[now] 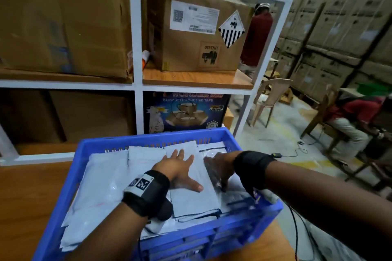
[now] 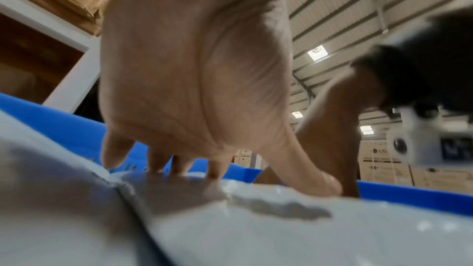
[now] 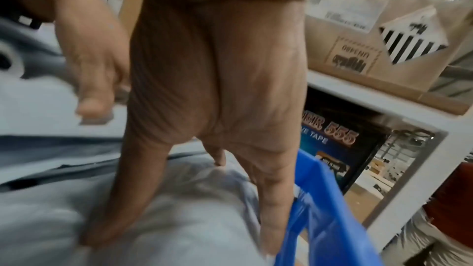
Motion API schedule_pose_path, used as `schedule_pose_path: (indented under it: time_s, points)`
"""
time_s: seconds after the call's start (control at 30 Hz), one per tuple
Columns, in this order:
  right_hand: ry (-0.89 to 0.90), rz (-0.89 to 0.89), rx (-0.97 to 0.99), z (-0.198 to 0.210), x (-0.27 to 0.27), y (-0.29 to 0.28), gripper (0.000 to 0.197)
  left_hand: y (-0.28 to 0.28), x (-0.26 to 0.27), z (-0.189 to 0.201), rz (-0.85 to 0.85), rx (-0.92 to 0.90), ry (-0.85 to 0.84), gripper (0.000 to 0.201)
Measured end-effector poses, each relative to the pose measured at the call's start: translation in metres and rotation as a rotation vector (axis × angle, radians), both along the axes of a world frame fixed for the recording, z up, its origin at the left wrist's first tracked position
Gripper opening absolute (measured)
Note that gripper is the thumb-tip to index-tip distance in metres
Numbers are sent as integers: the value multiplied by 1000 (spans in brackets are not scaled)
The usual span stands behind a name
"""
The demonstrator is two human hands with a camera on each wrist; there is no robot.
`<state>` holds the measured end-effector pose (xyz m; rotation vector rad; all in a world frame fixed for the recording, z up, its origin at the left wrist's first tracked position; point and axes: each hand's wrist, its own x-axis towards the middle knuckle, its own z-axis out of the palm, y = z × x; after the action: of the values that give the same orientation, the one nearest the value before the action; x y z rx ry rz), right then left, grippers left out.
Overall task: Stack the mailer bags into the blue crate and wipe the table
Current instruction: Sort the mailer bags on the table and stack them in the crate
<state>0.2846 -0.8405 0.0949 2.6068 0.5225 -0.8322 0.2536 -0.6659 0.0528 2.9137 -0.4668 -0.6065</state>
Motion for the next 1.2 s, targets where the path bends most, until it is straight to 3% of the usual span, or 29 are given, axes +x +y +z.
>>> schedule_pose_path:
  time_s: [0.03, 0.13, 0.33, 0.47, 0.53, 0.63, 0.7, 0.83, 0.9, 1.0, 1.2]
  points:
    - [-23, -20, 28, 2, 3, -2, 98, 1, 1, 8, -9, 26, 2, 121]
    - [-35, -96, 65, 17, 12, -8, 120, -3, 8, 21, -52, 141, 36, 128]
    - [-78, -168, 97, -13, 5, 0, 79, -28, 10, 10, -120, 350, 89, 129]
    - [76, -300, 180, -2, 10, 0, 57, -18, 5, 27, -98, 233, 76, 130]
    - [56, -254, 204, 11, 9, 3, 76, 6, 3, 42, -64, 203, 76, 135]
    - [-9, -152, 221, 22, 1, 18, 118, 58, -2, 60, -11, 331, 79, 148]
    - [18, -140, 203, 13, -1, 36, 129, 88, -10, 65, 38, 449, 123, 162]
    - [30, -148, 137, -25, -7, 61, 135, 117, -40, 50, 109, 470, 210, 138]
    - [43, -156, 149, -34, -9, 65, 135, 118, -53, 40, 120, 442, 238, 135]
    - [33, -126, 120, -27, -6, 69, 136, 114, -58, 34, 144, 422, 269, 133]
    - [39, 5, 174, 5, -10, 111, 125, 116, -42, 72, 90, 392, 288, 129]
